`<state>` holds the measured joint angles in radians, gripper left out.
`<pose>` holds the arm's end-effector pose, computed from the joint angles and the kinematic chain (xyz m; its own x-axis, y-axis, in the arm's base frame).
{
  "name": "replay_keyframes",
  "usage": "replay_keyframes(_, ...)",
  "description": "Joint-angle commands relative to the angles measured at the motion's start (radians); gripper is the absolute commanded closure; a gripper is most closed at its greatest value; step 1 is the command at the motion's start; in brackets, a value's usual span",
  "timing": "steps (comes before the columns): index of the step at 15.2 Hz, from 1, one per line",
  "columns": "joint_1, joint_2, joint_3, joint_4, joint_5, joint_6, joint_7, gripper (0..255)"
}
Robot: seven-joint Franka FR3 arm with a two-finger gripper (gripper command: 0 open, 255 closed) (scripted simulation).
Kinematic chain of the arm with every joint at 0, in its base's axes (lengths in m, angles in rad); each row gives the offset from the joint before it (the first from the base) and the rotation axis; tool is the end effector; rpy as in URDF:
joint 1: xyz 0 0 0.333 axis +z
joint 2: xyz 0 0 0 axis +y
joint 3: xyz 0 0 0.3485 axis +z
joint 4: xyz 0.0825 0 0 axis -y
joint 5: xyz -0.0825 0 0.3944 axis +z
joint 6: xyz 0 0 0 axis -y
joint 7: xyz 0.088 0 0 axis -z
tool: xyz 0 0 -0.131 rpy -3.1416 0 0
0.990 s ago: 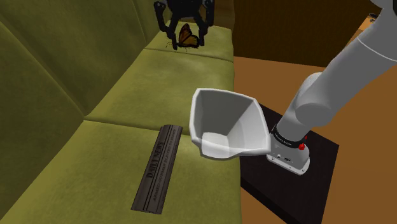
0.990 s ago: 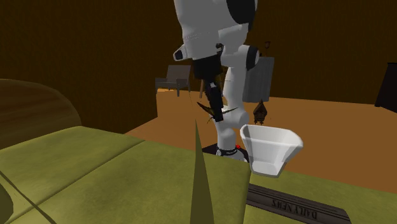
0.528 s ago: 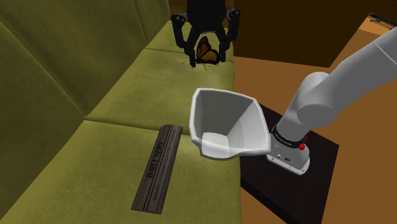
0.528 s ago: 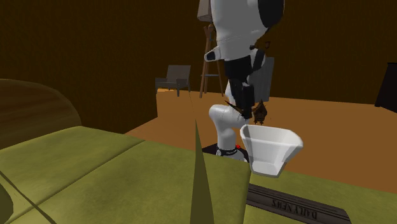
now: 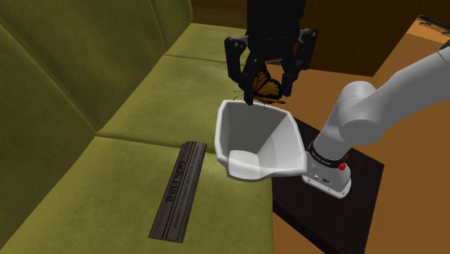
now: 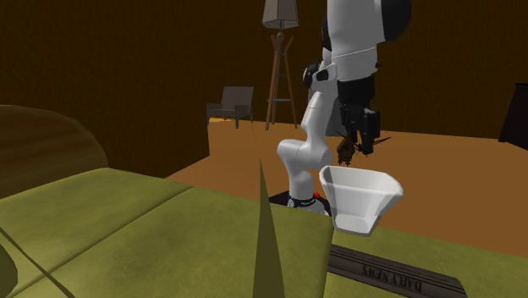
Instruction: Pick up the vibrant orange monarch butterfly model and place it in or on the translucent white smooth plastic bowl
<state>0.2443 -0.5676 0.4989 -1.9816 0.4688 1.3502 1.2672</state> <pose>0.1830 0.3410 0.6453 0.8345 -0.5002 -0.2313 -0.5026 -0.8629 0.0527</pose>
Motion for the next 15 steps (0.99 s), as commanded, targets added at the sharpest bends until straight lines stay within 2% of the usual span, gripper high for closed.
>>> replay_keyframes(1,0.006,-0.018,0.007,-0.034,0.011,0.018,0.002,255)
replay_keyframes(11,0.017,-0.055,0.032,-0.188,0.034,0.135,-0.035,255)
replay_keyframes(15,0.017,-0.056,0.033,-0.196,0.035,0.141,-0.037,255)
